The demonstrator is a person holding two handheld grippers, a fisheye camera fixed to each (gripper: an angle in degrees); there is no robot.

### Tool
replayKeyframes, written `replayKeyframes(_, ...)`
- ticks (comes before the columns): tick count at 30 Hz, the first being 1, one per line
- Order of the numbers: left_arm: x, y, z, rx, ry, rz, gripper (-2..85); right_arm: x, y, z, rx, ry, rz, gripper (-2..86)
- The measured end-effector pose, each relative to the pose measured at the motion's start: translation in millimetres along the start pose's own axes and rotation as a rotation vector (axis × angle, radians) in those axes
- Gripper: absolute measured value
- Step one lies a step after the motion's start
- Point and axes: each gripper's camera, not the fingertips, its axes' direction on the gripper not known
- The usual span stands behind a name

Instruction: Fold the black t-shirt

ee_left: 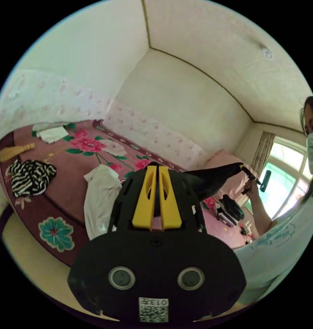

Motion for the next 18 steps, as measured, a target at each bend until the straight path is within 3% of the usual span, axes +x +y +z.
replayKeyframes(8, 97, -26, -13, 0.133, 0.159, 0.202, -0.1, -4, 33, -264, 0.118, 0.423, -0.035, 2.0)
replayKeyframes(18, 192, -60, -39, 0.302, 0.337, 0.394, -0.1, -50, 65, -488, 0.239, 0.77, -0.129, 2.0)
